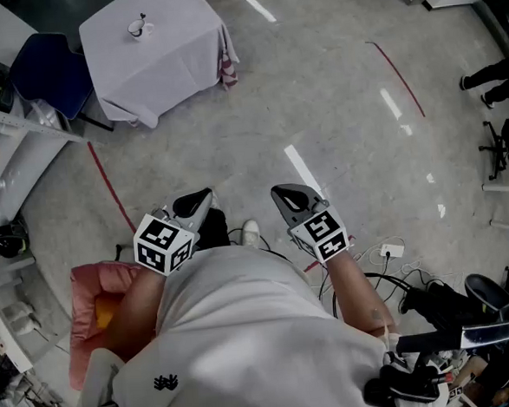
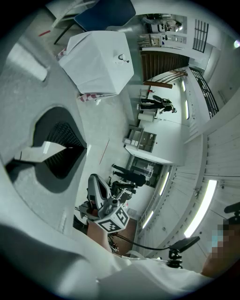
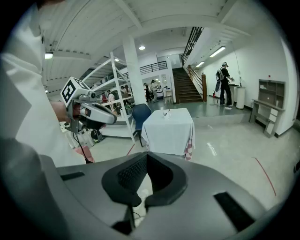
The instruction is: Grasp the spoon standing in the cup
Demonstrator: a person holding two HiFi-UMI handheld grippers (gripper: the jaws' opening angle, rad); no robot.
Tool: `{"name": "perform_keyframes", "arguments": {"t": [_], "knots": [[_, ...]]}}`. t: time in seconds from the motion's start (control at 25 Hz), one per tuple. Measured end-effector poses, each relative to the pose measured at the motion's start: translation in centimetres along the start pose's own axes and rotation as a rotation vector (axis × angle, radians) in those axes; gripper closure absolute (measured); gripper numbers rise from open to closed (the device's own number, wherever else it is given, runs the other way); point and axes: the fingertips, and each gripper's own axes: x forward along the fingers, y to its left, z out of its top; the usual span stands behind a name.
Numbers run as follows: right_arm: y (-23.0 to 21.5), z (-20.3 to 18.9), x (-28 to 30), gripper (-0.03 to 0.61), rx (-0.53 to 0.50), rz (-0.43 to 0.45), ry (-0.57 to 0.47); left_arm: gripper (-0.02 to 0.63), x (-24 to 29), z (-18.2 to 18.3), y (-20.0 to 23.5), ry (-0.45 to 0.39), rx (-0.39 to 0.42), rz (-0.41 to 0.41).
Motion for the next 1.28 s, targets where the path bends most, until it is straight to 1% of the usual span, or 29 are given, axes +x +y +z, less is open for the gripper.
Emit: {"name": "perform_keyframes", "arguments": {"t": [0.2, 0.28, 0.36, 0.44, 0.56, 0.64, 0.68, 0.72, 0.76, 0.84, 1.04, 1.16, 1.28], "knots": [[-2.8, 2.8, 4.3, 0.572, -0.035, 0.006, 0.004, 0.601, 3.3, 1.9, 4.2, -0.010, 0.015, -0.025], [-4.7, 3.7, 6.1, 0.572, -0.048, 0.003, 0.031, 0.601, 5.1, 2.5, 6.4, -0.021, -0.004, -0.032], [-7.1, 5.1, 7.0, 0.572, -0.032, -0.004, 0.055, 0.601, 7.4, 3.8, 8.7, -0.026, -0.038, -0.031], [-9.2, 7.6, 8.3, 0.572, -0.025, -0.007, 0.063, 0.601, 9.0, 6.8, 11.6, -0.048, -0.046, -0.027], [-11.7, 11.7, 11.5, 0.571, -0.069, -0.002, 0.083, 0.601, 10.4, 11.6, 15.8, -0.101, -0.033, -0.034], [-14.2, 14.6, 13.5, 0.571, -0.066, -0.015, 0.069, 0.601, 11.6, 14.1, 18.2, -0.115, -0.009, -0.034], [-15.5, 16.1, 14.6, 0.571, -0.053, -0.021, 0.052, 0.601, 12.1, 15.2, 19.7, -0.117, 0.005, -0.022], [-16.7, 17.6, 15.8, 0.567, -0.042, -0.022, 0.035, 0.601, 12.6, 16.1, 21.3, -0.119, 0.011, -0.002], [-17.6, 18.8, 17.0, 0.542, -0.036, -0.014, 0.024, 0.601, 13.0, 16.9, 22.9, -0.120, 0.005, 0.023], [-19.1, 20.8, 18.9, 0.505, -0.040, 0.015, 0.018, 0.601, 13.8, 18.1, 25.6, -0.126, -0.029, 0.070], [-25.1, 23.9, 23.9, 0.483, -0.068, 0.114, 0.041, 0.600, 17.3, 20.8, 32.3, -0.121, -0.087, 0.199], [-29.5, 26.6, 27.9, 0.483, -0.107, 0.207, 0.054, 0.595, 19.8, 22.9, 37.0, -0.119, -0.155, 0.301], [-34.0, 30.7, 30.6, 0.486, -0.180, 0.306, 0.064, 0.529, 22.3, 26.1, 40.9, -0.138, -0.255, 0.411]]}}
